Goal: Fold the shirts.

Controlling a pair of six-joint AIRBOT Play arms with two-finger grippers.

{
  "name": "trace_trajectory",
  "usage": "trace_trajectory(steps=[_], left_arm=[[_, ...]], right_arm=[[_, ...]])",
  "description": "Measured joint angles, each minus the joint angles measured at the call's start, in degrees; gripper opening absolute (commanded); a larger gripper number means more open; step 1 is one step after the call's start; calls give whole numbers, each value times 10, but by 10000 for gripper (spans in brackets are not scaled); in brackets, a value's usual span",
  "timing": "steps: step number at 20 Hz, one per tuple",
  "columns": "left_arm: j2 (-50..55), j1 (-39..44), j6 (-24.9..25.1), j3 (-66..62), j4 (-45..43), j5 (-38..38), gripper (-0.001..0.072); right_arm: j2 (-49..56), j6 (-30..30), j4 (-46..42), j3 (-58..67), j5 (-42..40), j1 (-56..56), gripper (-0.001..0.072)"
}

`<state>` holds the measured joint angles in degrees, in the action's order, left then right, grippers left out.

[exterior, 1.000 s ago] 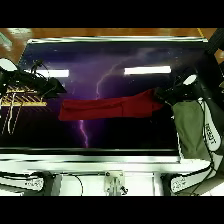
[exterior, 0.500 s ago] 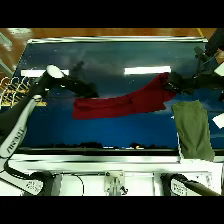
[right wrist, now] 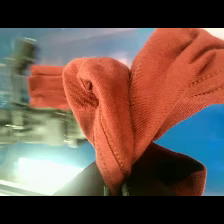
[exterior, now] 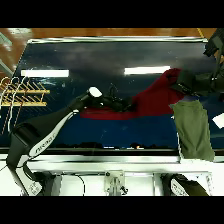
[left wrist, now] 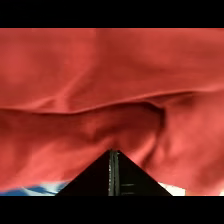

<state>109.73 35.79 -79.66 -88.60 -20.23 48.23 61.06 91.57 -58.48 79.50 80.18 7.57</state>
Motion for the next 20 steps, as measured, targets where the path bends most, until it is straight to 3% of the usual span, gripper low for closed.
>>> trace_trajectory(steps=[5,8,11,20], left_arm=[[21,27,49,0,109,-27,24],[4,0,86,0,124,-33,23],[-50,-60,90,0,68,-22,23],[-368,-322,4,0,-249,60,25]], right_arm=[[-29,15,33,0,7,0,73],[-30,23,41,0,6,-2,72],[-15,25,36,0,-9,-31,72],[149,62,-8,0,-166,-251,72]])
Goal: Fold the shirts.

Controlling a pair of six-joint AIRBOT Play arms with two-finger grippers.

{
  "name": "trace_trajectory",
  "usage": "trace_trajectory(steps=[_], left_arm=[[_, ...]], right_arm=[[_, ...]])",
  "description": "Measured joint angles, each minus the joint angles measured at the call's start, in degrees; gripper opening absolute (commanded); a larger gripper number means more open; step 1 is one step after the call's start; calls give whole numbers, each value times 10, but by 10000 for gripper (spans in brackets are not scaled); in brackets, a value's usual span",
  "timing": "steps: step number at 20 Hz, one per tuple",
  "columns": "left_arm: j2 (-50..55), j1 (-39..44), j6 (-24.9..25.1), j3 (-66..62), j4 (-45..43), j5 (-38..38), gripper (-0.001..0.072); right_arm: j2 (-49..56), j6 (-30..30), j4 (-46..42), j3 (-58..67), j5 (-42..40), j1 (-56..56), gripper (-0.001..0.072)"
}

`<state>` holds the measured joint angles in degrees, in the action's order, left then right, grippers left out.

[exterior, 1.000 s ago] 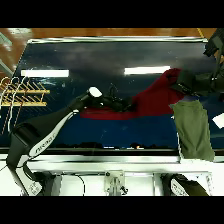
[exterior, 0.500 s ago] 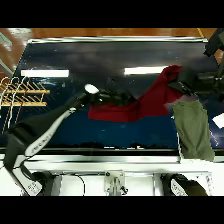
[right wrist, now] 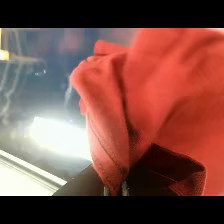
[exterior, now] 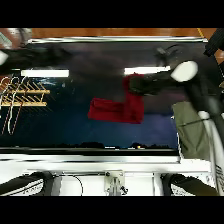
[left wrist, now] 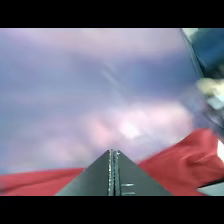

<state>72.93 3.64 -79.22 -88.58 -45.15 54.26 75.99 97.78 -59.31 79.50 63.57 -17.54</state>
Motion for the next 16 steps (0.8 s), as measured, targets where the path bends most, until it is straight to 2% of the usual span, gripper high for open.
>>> trace_trajectory(steps=[4,8,9,10,11,14,16], left_arm=[[-132,-99,-12,0,-52,51,25],[-229,-145,-16,0,-70,103,25],[-246,-150,-20,0,-72,113,25],[-258,-154,-23,0,-75,125,26],[-269,-157,-27,0,-76,132,25],[-283,-161,-32,1,-78,153,25],[-287,-162,-34,1,-79,159,26]], right_arm=[[100,14,30,0,-92,-78,72],[185,17,103,0,-154,-125,90],[202,19,125,0,-167,-132,214],[216,20,147,0,-178,-137,425],[225,17,167,0,-187,-140,526],[236,-5,218,0,-202,-139,525],[230,-21,221,0,-193,-121,525]])
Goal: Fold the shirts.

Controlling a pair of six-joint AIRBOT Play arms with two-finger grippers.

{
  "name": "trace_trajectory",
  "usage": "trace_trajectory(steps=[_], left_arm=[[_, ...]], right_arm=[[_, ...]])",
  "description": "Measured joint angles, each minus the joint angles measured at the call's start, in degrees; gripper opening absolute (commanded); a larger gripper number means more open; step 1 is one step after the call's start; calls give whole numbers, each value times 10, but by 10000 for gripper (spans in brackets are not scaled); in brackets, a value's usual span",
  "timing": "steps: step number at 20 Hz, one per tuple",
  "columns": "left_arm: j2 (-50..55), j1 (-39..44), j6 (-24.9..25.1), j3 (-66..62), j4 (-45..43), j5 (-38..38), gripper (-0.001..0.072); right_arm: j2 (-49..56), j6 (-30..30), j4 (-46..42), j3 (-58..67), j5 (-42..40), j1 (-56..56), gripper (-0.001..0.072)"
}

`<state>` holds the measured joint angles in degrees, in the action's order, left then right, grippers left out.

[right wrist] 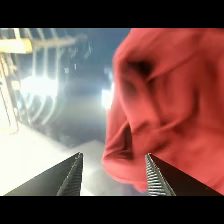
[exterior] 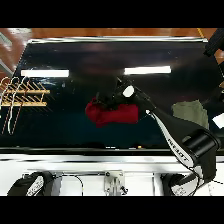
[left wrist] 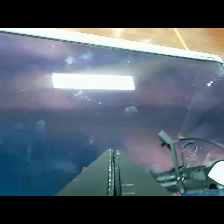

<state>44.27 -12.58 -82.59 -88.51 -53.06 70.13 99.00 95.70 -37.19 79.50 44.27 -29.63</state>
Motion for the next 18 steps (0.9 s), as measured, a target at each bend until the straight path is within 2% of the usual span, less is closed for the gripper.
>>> trace_trajectory(steps=[3,5,8,10,14,17,18], left_arm=[[1,-1,-2,0,-1,4,26],[3,-1,-2,0,-1,7,26],[9,-1,-2,8,-1,8,26],[12,-1,-5,18,0,7,26],[14,-1,-9,29,5,3,26],[15,-1,-9,32,6,1,26],[15,-1,-9,33,6,1,27]], right_arm=[[-26,-8,-60,0,66,56,526],[-45,5,-145,1,139,104,634],[-58,22,-282,-6,257,154,634],[-61,27,-328,-22,280,170,684],[-42,26,-319,-59,251,184,684],[-11,-1,-270,-70,230,186,682],[-2,-16,-242,-71,221,186,575]])
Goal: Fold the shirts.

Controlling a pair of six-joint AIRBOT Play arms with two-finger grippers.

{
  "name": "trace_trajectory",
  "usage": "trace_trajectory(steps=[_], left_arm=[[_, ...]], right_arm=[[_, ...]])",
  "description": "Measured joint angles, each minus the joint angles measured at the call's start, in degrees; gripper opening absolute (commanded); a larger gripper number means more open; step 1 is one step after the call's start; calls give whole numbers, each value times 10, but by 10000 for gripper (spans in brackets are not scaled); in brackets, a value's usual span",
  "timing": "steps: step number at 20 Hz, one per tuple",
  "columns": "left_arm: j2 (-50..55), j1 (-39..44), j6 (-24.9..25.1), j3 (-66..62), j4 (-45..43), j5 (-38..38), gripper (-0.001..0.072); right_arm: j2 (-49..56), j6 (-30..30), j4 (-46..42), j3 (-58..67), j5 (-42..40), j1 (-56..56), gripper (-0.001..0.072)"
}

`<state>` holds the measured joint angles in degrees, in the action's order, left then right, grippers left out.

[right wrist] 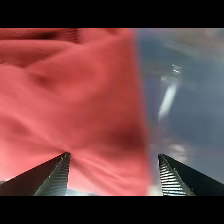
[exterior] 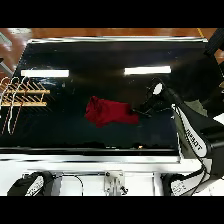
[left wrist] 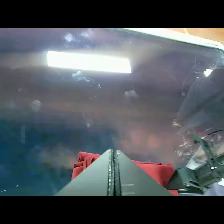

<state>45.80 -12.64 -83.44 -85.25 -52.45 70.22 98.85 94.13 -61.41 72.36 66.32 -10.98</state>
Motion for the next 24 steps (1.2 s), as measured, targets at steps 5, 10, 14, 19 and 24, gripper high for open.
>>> trace_trajectory(steps=[5,10,14,19,24], left_arm=[[0,0,1,1,1,-1,27],[3,0,2,1,2,-1,27],[5,1,2,1,2,-1,27],[3,1,5,1,2,-1,27],[1,1,16,1,2,0,28]], right_arm=[[16,-69,119,0,-58,4,73],[-54,-138,202,49,-45,39,72],[-146,-97,209,129,10,111,72],[-239,-1,136,236,106,238,72],[-271,43,80,288,169,337,72]])
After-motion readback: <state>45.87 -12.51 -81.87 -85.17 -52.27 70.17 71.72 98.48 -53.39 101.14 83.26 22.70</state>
